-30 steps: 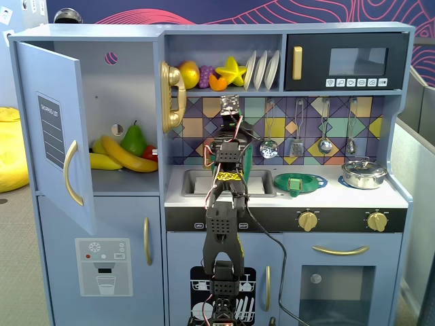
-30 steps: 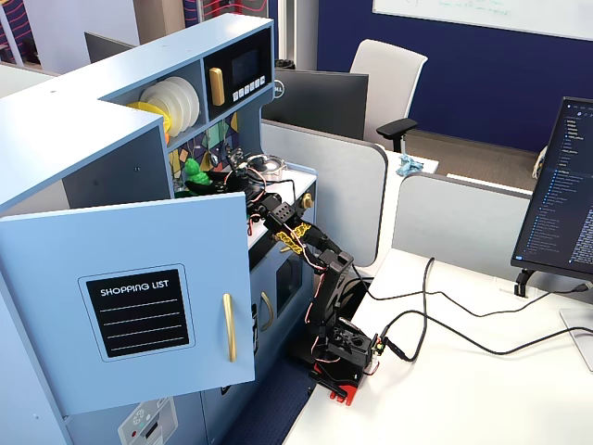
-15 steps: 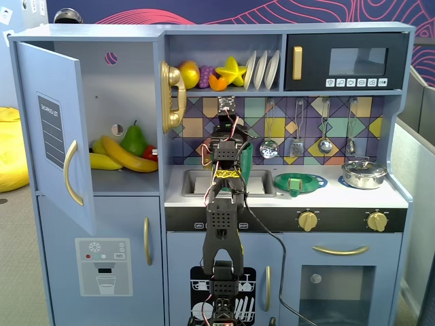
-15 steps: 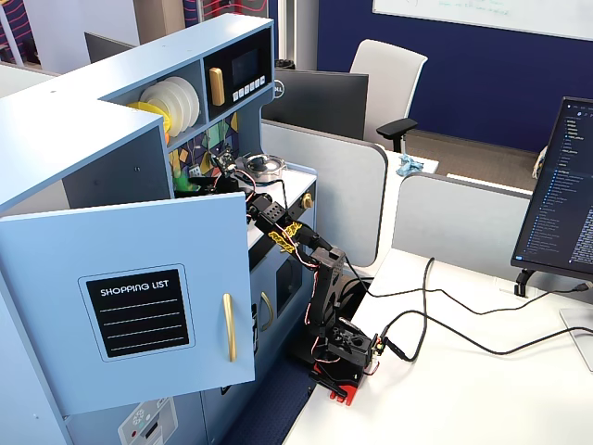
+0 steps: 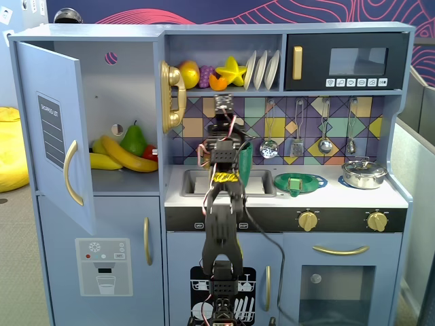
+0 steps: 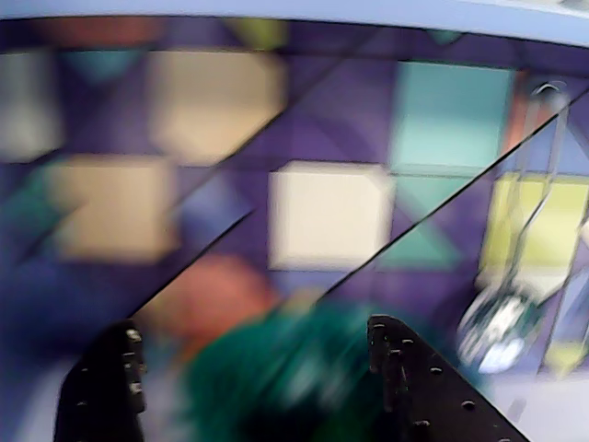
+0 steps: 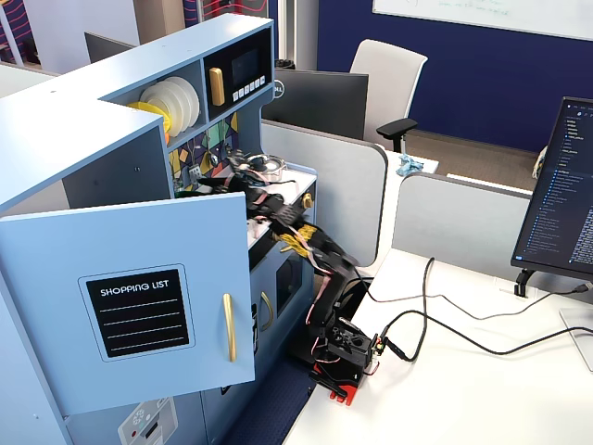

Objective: Pick up the green pineapple from the left cabinet and place it in the green recipient

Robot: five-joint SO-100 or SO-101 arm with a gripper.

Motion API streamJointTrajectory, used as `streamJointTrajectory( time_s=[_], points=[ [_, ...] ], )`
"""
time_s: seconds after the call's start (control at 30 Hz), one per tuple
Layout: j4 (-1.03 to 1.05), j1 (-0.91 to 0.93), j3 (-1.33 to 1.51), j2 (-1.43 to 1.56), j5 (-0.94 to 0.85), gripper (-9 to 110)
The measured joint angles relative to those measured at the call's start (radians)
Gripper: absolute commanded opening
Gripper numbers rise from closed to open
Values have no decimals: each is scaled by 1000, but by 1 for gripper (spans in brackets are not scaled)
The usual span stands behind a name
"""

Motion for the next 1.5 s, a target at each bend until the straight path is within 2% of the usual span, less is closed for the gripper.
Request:
streamJointTrajectory(
  time_s=[0.3,0.4,0.63,0.77,1.03,1.5],
  points=[
    [394,32,497,597,86,18],
    [453,46,736,707,135,15],
    [445,9,1325,931,183,12],
    [549,-9,1552,1083,219,11],
    [759,-63,1612,1140,385,11],
    [778,-52,1606,1150,469,11]
  ],
)
